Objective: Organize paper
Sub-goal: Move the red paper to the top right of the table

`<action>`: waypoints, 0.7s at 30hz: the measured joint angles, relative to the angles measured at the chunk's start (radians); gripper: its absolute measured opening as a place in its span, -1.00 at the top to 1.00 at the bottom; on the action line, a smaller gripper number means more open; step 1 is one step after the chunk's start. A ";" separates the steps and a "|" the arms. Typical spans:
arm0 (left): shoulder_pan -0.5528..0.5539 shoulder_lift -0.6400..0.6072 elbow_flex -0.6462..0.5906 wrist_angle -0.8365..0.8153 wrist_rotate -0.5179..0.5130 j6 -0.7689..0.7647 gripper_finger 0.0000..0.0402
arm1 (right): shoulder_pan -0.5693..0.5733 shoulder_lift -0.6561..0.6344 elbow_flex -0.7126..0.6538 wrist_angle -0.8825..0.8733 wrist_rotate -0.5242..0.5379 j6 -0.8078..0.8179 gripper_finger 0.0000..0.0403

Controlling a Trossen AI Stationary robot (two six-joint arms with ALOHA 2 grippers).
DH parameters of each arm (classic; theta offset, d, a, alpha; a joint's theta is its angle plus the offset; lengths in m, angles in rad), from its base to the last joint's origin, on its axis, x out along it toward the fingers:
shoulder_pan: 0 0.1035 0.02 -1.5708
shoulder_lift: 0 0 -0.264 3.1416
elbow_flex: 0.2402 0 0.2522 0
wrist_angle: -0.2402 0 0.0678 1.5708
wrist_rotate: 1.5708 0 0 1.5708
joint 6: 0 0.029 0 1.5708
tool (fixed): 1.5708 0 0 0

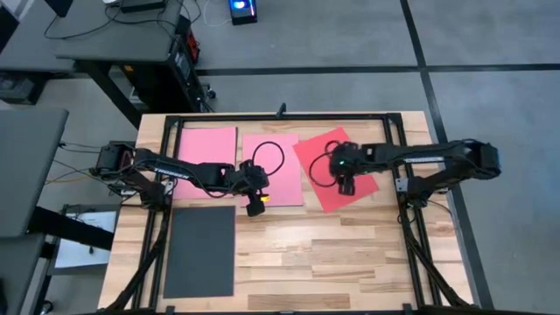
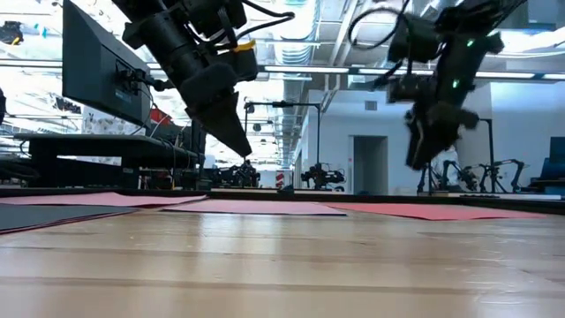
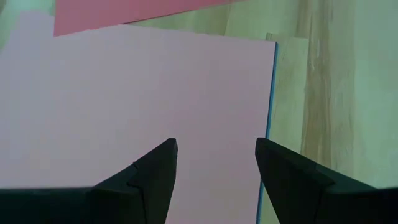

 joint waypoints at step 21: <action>0.000 0.000 0.000 -0.016 0.000 0.018 0.00 | -0.209 0.361 0.182 -0.216 -0.191 0.059 0.05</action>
